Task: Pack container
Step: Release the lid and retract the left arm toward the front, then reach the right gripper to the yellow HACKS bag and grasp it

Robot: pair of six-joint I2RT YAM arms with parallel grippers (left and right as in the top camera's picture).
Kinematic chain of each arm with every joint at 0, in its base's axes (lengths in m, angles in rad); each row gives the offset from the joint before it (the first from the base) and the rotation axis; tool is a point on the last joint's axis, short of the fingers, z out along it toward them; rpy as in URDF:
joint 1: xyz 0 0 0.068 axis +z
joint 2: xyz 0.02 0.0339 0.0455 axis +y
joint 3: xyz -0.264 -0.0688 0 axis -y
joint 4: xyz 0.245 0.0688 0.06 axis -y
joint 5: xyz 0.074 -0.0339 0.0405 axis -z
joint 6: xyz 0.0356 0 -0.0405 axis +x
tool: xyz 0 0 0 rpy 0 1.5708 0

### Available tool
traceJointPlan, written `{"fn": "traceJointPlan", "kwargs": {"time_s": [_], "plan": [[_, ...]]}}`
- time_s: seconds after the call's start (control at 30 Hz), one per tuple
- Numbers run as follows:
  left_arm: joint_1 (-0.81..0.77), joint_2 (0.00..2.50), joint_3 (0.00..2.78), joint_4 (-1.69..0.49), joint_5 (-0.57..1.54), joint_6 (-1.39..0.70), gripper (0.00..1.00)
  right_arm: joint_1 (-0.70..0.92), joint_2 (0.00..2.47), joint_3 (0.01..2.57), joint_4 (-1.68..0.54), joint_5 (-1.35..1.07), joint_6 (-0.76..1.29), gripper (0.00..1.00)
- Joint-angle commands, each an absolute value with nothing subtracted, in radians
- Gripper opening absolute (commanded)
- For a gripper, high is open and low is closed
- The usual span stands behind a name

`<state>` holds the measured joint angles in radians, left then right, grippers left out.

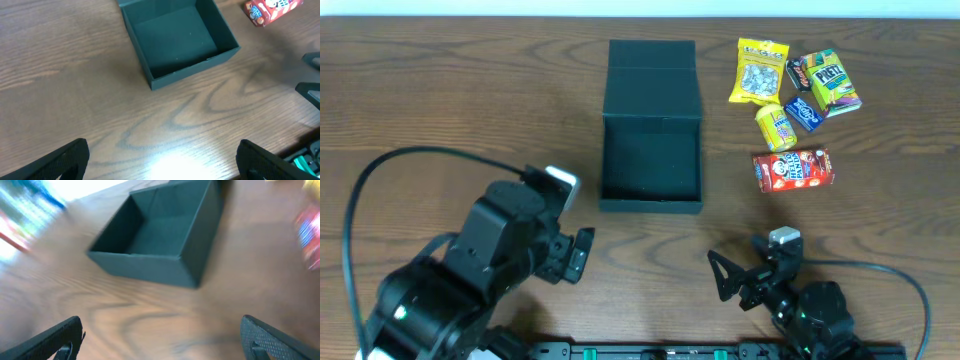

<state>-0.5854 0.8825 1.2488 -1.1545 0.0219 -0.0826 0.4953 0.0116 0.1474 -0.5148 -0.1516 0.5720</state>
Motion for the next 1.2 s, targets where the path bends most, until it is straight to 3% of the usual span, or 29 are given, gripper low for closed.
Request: {"fn": "traceJointPlan", "kwargs": {"time_s": [0.0,0.17,0.3,0.67,1.17], "plan": [[-0.588,0.85,1.262,-1.167,0.019,-0.113,0.95,0.505,0.006,0.142,-0.512,-0.292,0.94,0.99],[-0.589,0.819,1.262,-1.166,0.019,-0.113,0.95,0.505,0.006,0.142,-0.504,-0.323,1.081,0.99],[-0.589,0.818,1.261,-1.168,0.015,-0.112,0.95,0.504,0.006,0.142,-0.459,-0.342,0.934,0.99],[-0.589,0.818,1.261,-1.168,0.015,-0.112,0.95,0.41,0.076,0.279,-0.408,-0.281,0.774,0.99],[-0.589,0.818,1.261,-1.168,0.015,-0.112,0.95,0.134,0.778,0.826,-0.467,-0.281,0.346,0.99]]}}
